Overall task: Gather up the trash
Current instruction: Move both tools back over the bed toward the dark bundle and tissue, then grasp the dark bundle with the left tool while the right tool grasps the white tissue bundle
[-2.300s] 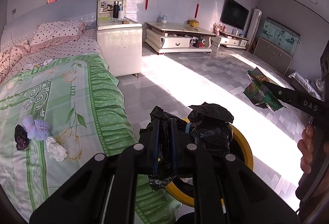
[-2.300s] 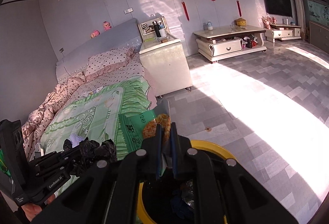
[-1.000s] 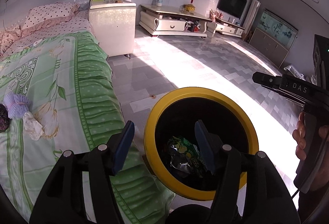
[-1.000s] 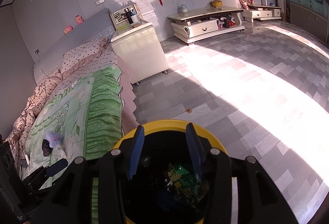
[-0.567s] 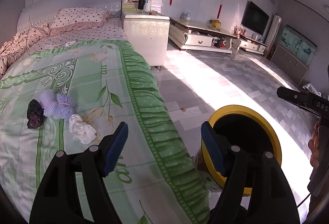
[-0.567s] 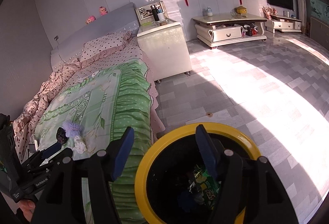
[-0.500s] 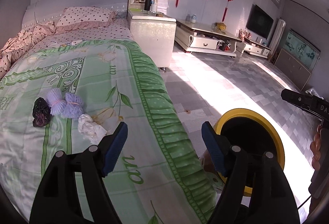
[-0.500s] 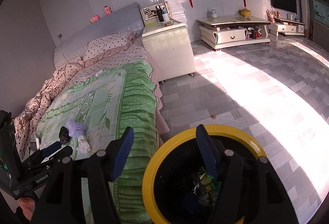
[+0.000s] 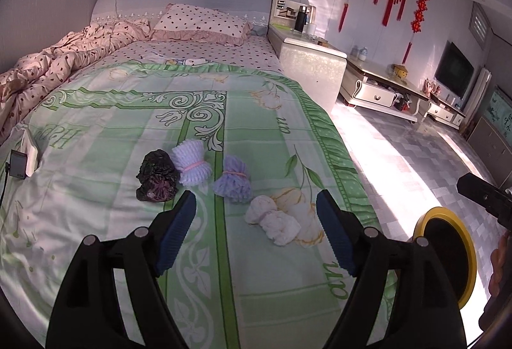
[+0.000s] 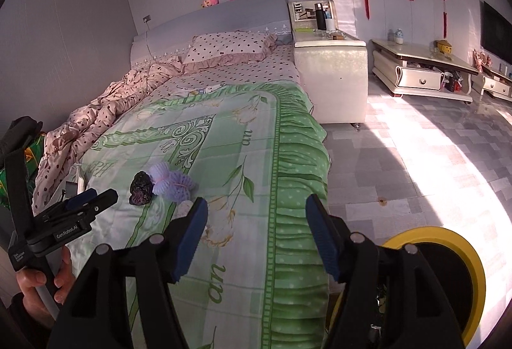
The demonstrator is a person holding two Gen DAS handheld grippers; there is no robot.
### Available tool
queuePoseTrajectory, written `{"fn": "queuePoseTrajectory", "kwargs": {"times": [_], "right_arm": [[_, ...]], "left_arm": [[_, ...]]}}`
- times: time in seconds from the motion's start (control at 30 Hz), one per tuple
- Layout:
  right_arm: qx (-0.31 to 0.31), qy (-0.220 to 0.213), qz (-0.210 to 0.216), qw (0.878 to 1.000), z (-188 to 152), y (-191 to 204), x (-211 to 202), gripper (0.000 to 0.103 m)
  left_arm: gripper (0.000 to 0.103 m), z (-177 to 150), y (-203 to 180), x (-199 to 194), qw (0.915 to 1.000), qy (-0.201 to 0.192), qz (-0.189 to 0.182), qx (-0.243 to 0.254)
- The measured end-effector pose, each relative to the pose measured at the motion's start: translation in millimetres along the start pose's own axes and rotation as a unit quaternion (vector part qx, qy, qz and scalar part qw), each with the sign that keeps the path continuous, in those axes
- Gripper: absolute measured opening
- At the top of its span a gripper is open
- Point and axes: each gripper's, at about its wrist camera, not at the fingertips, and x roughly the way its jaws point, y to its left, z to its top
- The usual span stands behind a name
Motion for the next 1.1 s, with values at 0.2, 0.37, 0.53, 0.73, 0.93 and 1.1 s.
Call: {"fn": "queuePoseTrajectory", "kwargs": {"times": [0.2, 0.37, 0.53, 0.73, 0.93, 1.1], "right_arm": [[-0.034, 0.034, 0.021, 0.999, -3.0, 48.0, 55.4, 0.061], [-0.056, 0.062, 0.026, 0.996, -7.6, 75.7, 101.2, 0.061], [-0.082, 0.084, 0.024, 0.993, -16.0, 95.2, 142.9, 0.061], [-0.106, 0.105, 0.012, 0.989, -27.7, 104.7, 181.3, 0.061], [-0.116, 0.129, 0.012, 0.985, -37.0, 102.3, 205.4, 0.060], [-0.117, 0.139, 0.028, 0.983, -45.7, 102.6, 216.0, 0.060]], "left_arm": [[0.074, 11.1, 61.3, 26.5, 0.9985, 0.011, 0.050, -0.018], [0.074, 14.9, 104.6, 57.1, 0.9959, 0.026, 0.078, -0.038], [0.074, 10.9, 136.5, 96.8, 0.9930, 0.048, 0.094, -0.054], [0.074, 2.1, 150.5, 138.2, 0.9908, 0.071, 0.099, -0.058], [0.073, 3.2, 156.6, 169.7, 0.9899, 0.084, 0.099, -0.058], [0.062, 1.1, 155.3, 186.4, 0.9901, 0.090, 0.089, -0.061]]}}
